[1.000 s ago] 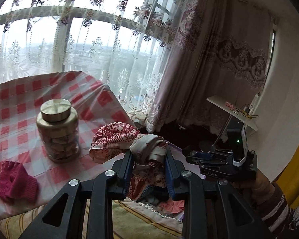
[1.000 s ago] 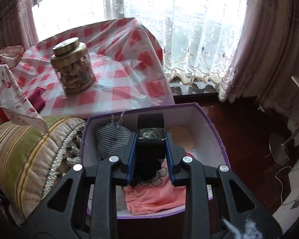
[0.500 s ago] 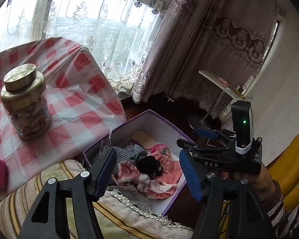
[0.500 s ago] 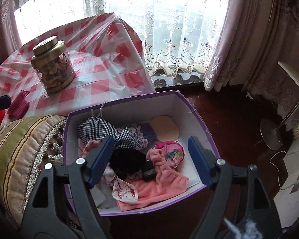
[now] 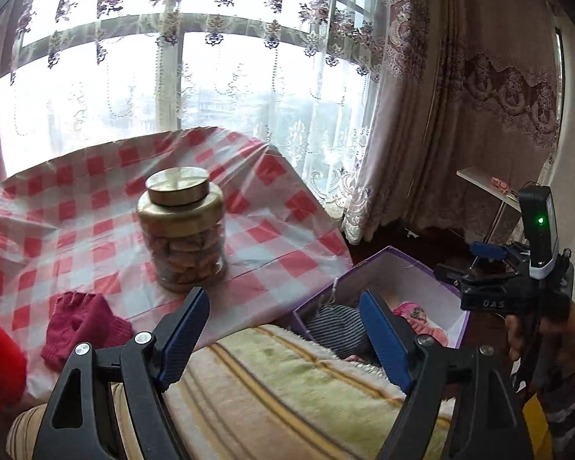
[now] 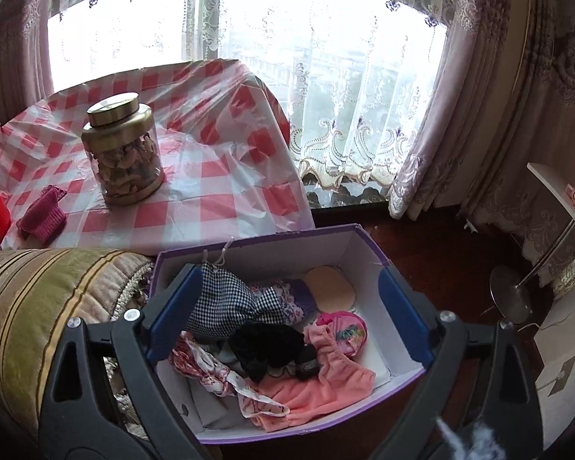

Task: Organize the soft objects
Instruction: 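Move both tools back over the pink knit gloves on the table, then grasp one pink knit glove with the right tool while the left tool grasps the other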

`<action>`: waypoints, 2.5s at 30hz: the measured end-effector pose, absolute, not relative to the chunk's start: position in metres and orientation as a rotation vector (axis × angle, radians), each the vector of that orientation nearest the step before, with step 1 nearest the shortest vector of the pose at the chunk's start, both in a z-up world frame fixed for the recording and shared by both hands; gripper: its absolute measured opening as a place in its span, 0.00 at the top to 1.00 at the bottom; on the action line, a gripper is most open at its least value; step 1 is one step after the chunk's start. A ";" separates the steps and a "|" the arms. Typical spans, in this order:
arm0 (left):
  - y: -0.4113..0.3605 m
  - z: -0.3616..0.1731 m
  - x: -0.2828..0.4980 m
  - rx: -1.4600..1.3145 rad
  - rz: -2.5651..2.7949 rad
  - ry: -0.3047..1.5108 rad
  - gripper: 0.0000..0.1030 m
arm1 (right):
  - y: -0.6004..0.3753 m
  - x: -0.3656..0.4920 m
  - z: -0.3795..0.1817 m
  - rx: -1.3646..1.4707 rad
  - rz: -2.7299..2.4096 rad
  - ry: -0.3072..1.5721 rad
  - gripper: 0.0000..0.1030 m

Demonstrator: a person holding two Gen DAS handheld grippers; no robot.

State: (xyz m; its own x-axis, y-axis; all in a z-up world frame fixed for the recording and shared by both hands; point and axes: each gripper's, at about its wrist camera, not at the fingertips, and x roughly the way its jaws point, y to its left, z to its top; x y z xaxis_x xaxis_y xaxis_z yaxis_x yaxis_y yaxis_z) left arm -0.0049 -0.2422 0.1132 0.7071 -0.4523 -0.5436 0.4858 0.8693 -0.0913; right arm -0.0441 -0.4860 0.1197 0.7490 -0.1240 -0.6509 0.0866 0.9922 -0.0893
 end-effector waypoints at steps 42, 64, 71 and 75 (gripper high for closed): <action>0.021 -0.005 0.111 0.041 -0.083 1.075 0.21 | -0.101 0.151 0.017 -0.604 0.875 1.003 0.07; 0.004 -0.041 0.177 0.145 -0.137 1.171 0.21 | -0.183 0.165 0.013 -0.364 0.726 1.146 0.70; 0.005 -0.055 0.190 0.084 -0.189 1.245 0.63 | -0.205 0.149 0.035 -0.301 0.693 1.102 0.70; -0.008 -0.049 0.185 0.064 -0.253 1.252 0.75 | -0.215 0.138 0.047 -0.279 0.673 1.074 0.70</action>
